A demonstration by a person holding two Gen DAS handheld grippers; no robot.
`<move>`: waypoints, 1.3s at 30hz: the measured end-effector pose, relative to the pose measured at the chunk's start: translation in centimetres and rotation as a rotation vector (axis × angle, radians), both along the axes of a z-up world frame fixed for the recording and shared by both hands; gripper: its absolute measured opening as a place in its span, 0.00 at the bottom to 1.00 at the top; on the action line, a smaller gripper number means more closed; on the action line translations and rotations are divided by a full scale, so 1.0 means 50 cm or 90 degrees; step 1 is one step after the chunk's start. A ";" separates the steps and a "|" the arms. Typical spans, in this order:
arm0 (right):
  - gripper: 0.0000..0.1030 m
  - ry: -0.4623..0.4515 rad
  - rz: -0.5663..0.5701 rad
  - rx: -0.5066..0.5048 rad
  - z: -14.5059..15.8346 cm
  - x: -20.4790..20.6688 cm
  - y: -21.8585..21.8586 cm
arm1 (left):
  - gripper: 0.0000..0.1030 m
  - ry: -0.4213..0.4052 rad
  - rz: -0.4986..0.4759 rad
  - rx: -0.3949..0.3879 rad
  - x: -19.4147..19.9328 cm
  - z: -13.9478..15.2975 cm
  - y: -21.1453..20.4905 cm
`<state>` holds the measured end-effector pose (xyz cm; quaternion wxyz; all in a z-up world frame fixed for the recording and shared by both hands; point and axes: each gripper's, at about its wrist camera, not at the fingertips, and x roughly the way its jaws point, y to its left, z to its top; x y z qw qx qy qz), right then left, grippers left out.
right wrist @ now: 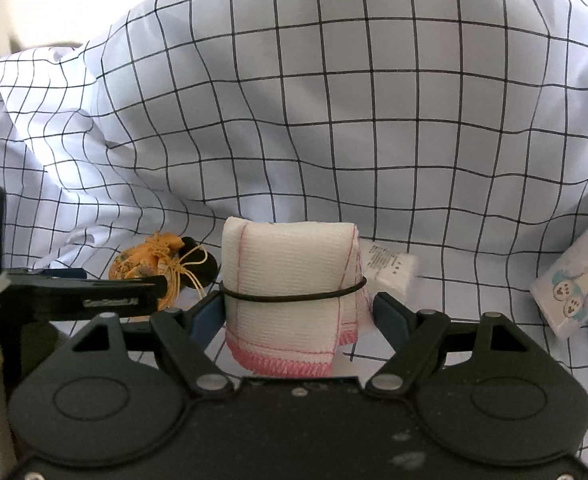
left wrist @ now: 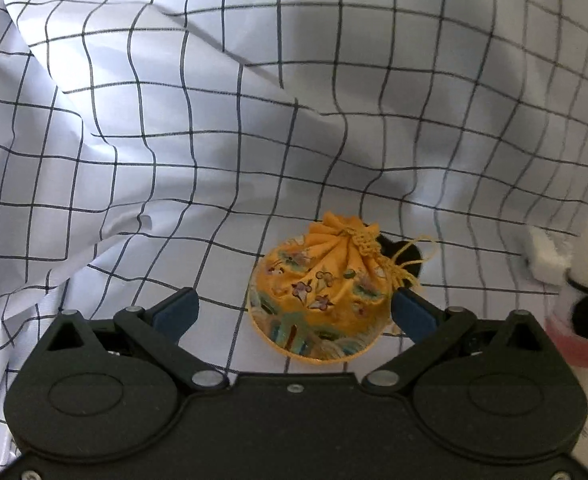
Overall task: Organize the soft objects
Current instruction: 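Grasp orange embroidered pouch with left tool while right tool holds towel bundle, then lower towel bundle into basket and open right tool while left carries pouch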
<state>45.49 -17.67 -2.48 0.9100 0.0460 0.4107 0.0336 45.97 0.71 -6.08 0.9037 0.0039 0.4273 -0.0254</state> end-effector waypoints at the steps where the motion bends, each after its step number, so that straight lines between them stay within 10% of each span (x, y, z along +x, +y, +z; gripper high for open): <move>1: 0.78 -0.002 -0.001 0.002 0.002 -0.002 0.000 | 0.96 0.002 0.000 0.002 0.004 -0.004 -0.001; 8: 0.78 -0.028 -0.007 0.014 0.026 -0.024 -0.008 | 0.65 -0.005 -0.040 -0.008 0.005 -0.007 -0.015; 22: 0.78 -0.100 -0.022 0.027 0.140 -0.187 -0.017 | 0.64 -0.079 -0.030 -0.010 -0.180 0.147 0.002; 39: 0.79 -0.207 -0.025 0.042 0.221 -0.664 0.022 | 0.65 -0.108 -0.061 -0.030 -0.586 0.256 0.003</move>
